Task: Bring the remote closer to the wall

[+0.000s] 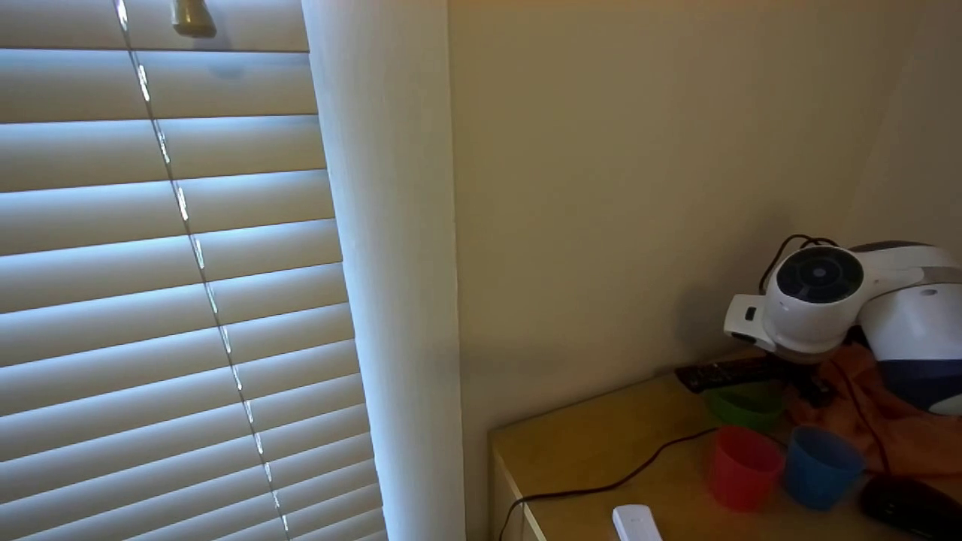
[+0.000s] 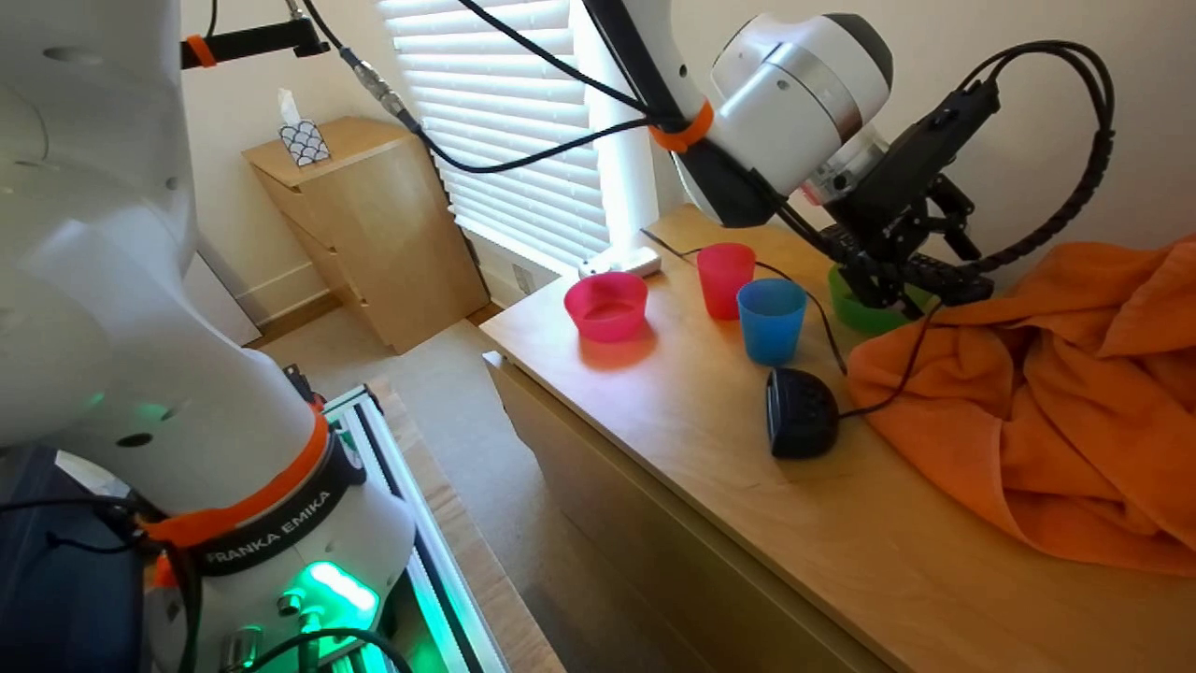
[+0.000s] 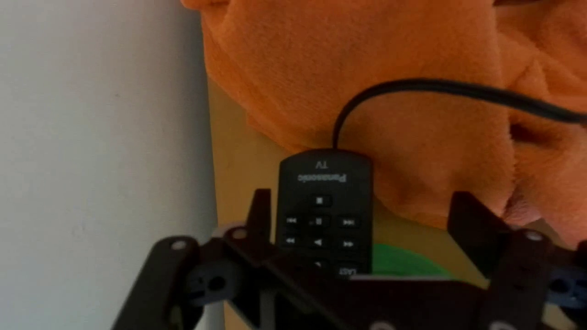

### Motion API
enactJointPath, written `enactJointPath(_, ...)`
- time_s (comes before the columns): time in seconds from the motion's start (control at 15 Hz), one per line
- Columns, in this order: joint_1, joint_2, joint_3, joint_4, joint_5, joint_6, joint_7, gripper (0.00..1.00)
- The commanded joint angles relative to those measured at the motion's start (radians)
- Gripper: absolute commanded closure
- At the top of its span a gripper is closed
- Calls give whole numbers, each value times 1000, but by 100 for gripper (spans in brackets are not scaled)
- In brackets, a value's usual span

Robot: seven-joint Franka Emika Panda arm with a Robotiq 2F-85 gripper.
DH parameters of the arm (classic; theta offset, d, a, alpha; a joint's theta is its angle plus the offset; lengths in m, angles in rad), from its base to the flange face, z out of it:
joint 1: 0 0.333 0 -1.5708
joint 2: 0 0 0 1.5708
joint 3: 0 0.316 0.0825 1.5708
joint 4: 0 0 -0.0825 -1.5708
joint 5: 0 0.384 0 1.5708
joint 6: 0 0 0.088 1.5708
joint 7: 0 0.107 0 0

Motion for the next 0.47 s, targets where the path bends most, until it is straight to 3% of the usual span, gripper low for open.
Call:
enactJointPath(0.0,-12,-122,-8,-117,-34,7,-47,0)
enactJointPath(0.2,-50,-264,-2,-239,16,63,-166,0)
enactJointPath(0.33,-92,-364,-14,-318,-4,227,-238,0)
enactJointPath(0.4,-48,-237,-10,-198,7,129,-173,0)
